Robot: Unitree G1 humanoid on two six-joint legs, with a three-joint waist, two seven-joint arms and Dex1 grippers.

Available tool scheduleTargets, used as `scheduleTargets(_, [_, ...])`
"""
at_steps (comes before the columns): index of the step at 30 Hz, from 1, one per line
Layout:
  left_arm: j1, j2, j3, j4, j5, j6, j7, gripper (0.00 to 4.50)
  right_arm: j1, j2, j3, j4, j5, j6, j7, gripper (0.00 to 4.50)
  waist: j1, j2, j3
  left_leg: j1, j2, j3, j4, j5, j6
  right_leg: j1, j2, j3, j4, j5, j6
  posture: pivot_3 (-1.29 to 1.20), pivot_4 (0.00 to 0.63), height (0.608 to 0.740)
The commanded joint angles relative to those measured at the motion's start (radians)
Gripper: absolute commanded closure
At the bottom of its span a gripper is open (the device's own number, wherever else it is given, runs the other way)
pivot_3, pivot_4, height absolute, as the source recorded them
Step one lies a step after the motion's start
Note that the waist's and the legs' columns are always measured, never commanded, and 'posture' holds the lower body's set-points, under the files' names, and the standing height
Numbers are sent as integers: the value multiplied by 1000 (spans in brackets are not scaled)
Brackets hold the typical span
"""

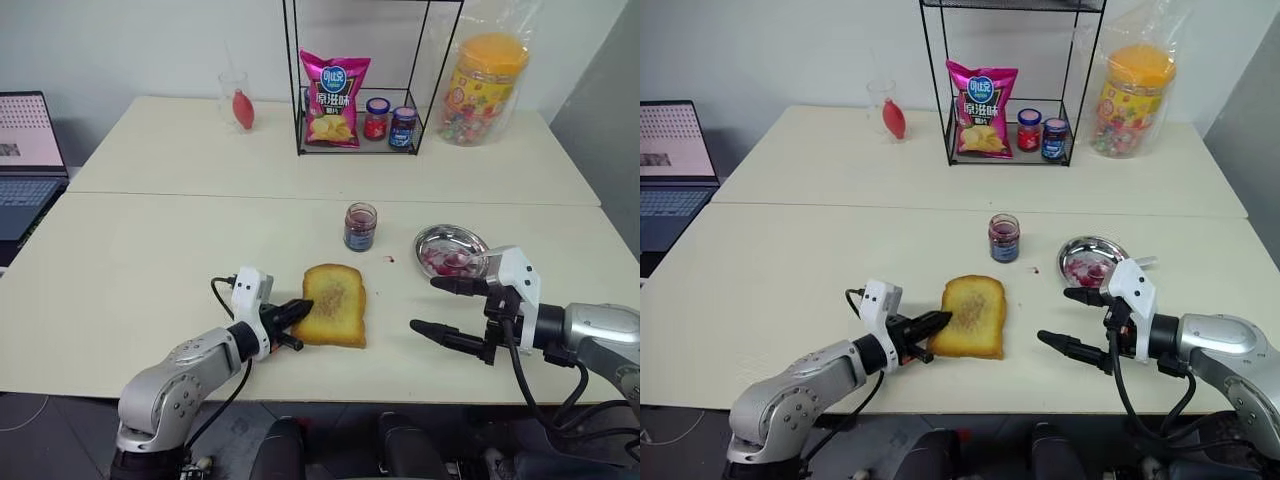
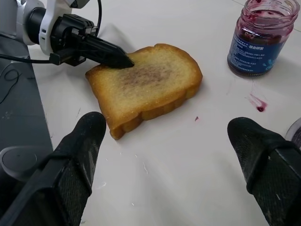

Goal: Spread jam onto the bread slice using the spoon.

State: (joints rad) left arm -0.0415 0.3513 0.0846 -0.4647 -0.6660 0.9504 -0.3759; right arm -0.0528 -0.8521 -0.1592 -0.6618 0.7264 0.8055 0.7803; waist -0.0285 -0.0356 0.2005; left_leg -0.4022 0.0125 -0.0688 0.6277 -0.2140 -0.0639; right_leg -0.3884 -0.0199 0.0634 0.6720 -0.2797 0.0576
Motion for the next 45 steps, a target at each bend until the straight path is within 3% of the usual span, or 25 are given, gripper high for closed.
scheduleTargets(1, [3,-9,1,-47,-8,-23,10,4466,-15,-3,-4,-19,3,-20,3,0,0,0,0,0,0,0,0,0,0,0,0,0,0,0,0,0,150,740])
scheduleTargets(14, [58,62,-5,-135,56,-67,14,1727,-11,6,0,-20,3,-29,-6,0,0,0,0,0,0,0,0,0,0,0,0,0,-1,0,0,0,150,740])
scheduleTargets(20, [167,199,44,-158,243,-329,-42,577,13,52,-33,-33,-40,-89,-71,0,0,0,0,0,1,1,-2,0,0,-1,0,1,0,-5,-8,0,150,740])
scheduleTargets(23, [156,293,68,-125,372,-597,-133,577,-1,103,-75,-32,-78,-124,-158,0,3,0,0,0,1,0,-2,0,0,-1,0,0,-1,-5,-9,0,150,740])
scheduleTargets(26, [16,384,0,-114,359,-754,-343,577,-29,186,-167,-14,-122,-177,-295,0,13,1,0,-1,1,0,-1,0,-1,-1,-1,0,-2,-5,-9,0,150,740])
scheduleTargets(31, [-216,384,-135,-40,258,-636,-500,20,-1,337,-305,49,-141,-206,-478,0,23,2,-1,-4,0,6,-2,-2,3,0,-1,4,-13,1,-6,0,150,740])
scheduleTargets(34, [-334,384,-203,-17,246,-545,-544,20,3,417,-354,98,-122,-189,-568,0,22,2,-1,-7,0,4,-2,-2,3,-2,0,3,-12,5,-2,0,150,740])
scheduleTargets(39, [-406,372,-252,-38,232,-455,-566,20,-24,534,-395,183,-85,-206,-663,0,-4,4,-1,-12,1,3,-1,-2,3,-9,1,2,-7,6,-4,0,150,740])
scheduleTargets(45, [-456,322,-311,-35,262,-423,-551,20,-77,611,-429,360,-38,-249,-680,0,-6,6,-1,-12,2,3,0,-2,4,-9,2,2,-6,6,-4,0,150,740])
